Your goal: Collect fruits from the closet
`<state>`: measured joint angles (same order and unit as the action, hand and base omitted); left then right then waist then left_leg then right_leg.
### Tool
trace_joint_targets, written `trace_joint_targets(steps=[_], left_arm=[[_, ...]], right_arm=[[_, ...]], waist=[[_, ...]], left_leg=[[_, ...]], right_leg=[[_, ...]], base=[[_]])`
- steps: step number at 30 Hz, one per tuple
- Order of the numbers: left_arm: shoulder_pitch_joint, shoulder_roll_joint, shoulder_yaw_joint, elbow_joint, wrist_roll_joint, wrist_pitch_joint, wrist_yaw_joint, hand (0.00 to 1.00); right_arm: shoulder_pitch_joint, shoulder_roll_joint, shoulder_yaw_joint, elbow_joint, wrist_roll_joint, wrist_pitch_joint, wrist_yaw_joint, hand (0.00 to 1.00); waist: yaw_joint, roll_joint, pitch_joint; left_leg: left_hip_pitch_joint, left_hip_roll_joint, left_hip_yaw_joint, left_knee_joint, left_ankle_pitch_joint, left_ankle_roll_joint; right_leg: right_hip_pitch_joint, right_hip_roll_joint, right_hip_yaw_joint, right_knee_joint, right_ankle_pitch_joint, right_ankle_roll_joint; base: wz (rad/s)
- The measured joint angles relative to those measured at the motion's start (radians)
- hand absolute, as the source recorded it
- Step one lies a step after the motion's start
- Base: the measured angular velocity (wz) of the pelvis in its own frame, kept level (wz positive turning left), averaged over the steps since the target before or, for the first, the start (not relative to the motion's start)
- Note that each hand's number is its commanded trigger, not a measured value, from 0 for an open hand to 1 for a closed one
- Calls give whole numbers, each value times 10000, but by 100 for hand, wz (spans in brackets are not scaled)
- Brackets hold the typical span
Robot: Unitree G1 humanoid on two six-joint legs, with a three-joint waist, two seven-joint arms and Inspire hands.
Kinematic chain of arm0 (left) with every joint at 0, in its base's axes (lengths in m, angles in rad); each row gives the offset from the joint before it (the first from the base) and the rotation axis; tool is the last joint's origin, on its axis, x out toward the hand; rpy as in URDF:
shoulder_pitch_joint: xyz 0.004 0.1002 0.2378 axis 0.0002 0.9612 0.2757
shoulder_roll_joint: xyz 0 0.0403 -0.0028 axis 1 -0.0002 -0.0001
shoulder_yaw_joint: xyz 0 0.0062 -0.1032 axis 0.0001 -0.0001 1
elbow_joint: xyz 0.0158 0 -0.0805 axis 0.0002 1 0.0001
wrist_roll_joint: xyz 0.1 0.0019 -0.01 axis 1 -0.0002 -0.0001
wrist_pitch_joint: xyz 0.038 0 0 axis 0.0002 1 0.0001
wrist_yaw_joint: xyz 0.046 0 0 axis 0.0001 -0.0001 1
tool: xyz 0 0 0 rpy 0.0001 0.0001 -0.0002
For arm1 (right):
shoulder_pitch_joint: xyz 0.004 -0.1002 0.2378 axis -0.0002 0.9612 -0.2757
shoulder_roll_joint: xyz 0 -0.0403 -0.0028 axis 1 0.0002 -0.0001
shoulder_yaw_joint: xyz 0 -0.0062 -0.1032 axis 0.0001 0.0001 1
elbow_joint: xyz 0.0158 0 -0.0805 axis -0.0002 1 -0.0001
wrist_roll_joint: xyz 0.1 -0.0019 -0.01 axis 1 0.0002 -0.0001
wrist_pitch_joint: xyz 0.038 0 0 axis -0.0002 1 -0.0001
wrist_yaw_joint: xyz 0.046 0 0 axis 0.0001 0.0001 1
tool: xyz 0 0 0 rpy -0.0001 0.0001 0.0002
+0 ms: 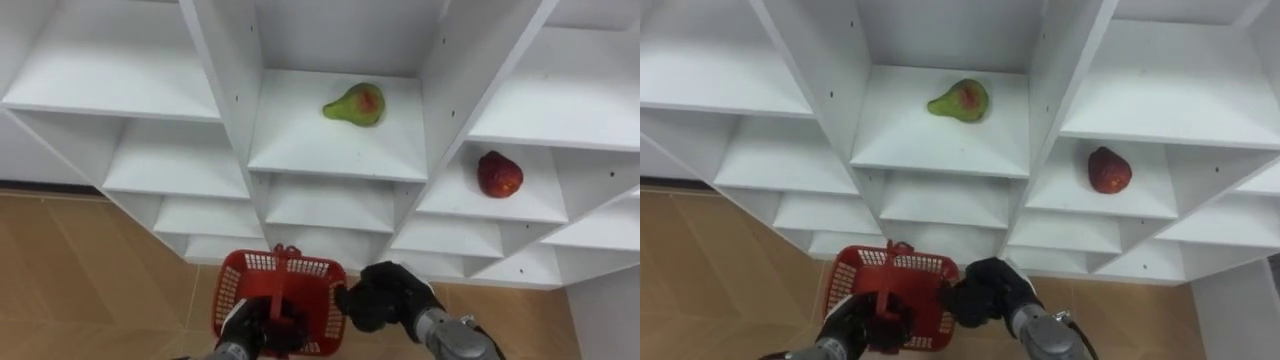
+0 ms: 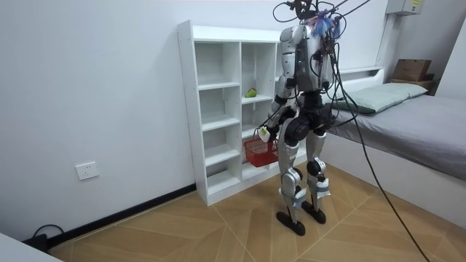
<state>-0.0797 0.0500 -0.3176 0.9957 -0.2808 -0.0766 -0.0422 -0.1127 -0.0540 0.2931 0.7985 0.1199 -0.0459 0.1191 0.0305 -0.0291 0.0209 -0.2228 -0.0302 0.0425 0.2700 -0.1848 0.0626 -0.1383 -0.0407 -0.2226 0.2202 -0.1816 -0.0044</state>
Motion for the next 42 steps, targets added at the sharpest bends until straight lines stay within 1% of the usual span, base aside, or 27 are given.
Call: trace_joint_targets(steps=[2,3,6,7,11,14,15,17,19,27,35,42], left_arm=[[-35,-18,-23,68,-16,-51,-73,100],[-57,-27,-36,68,-15,-77,-100,100],[-162,-26,-215,77,-11,-124,-134,100],[-230,-29,-221,114,-15,-163,-140,100],[-390,-39,-491,258,-16,-184,-153,100],[-408,-31,-636,288,-17,-296,-171,100],[-414,-32,-701,331,-18,-393,-185,100],[-429,-33,-801,370,-22,-413,-202,100],[-468,-33,-831,407,-21,-422,-301,100],[-541,-53,-916,448,-13,-441,-306,100],[-543,-66,-914,448,-13,-441,-305,100],[-547,-144,-985,448,-16,-439,-305,100]], right_arm=[[-179,15,2,142,22,-80,-78,100],[-263,81,5,149,83,-97,-116,100],[-398,97,13,161,452,-110,-245,100],[-458,98,57,182,617,-182,-332,100],[-478,140,447,195,898,-353,-533,100],[-483,133,723,195,1109,-515,-613,100],[-491,132,782,195,1153,-536,-665,100],[-502,136,793,195,1169,-554,-760,100],[-554,137,824,195,1171,-657,-825,100],[-626,144,1178,196,1195,-690,-838,100],[-626,159,1200,217,1195,-690,-832,100],[-648,202,1353,501,1196,-670,-825,100]], waist=[[3,37,26],[1,53,36],[21,118,85],[21,147,129],[39,188,156],[27,192,158],[29,192,158],[30,192,158],[32,192,158],[38,193,158],[47,211,159],[55,235,155]], left_leg=[[-147,-1,-21,63,1,-1],[-246,-1,-22,86,2,1],[-441,-2,-27,178,3,2],[-517,-1,-28,211,3,2],[-696,3,-25,226,9,10],[-808,10,-4,226,11,12],[-835,8,-3,225,12,14],[-854,7,0,224,13,15],[-890,7,2,221,13,15],[-890,12,11,220,13,15],[-889,12,24,224,13,15],[-884,11,27,227,14,16]], right_leg=[[-103,-1,-32,6,0,0],[-200,-1,-36,8,1,-2],[-353,-10,-41,51,2,-4],[-421,-9,-38,66,3,-5],[-635,-17,-1,135,4,-8],[-797,-25,-1,208,4,-9],[-828,-31,-1,208,3,-9],[-852,-32,-1,208,3,-9],[-897,-29,1,207,3,-9],[-898,-30,16,201,3,-9],[-897,-27,14,201,3,-9],[-897,-37,12,209,3,-9]], base=[[5],[4],[0],[0],[-1],[-3],[0],[0],[0],[0],[0],[0]])
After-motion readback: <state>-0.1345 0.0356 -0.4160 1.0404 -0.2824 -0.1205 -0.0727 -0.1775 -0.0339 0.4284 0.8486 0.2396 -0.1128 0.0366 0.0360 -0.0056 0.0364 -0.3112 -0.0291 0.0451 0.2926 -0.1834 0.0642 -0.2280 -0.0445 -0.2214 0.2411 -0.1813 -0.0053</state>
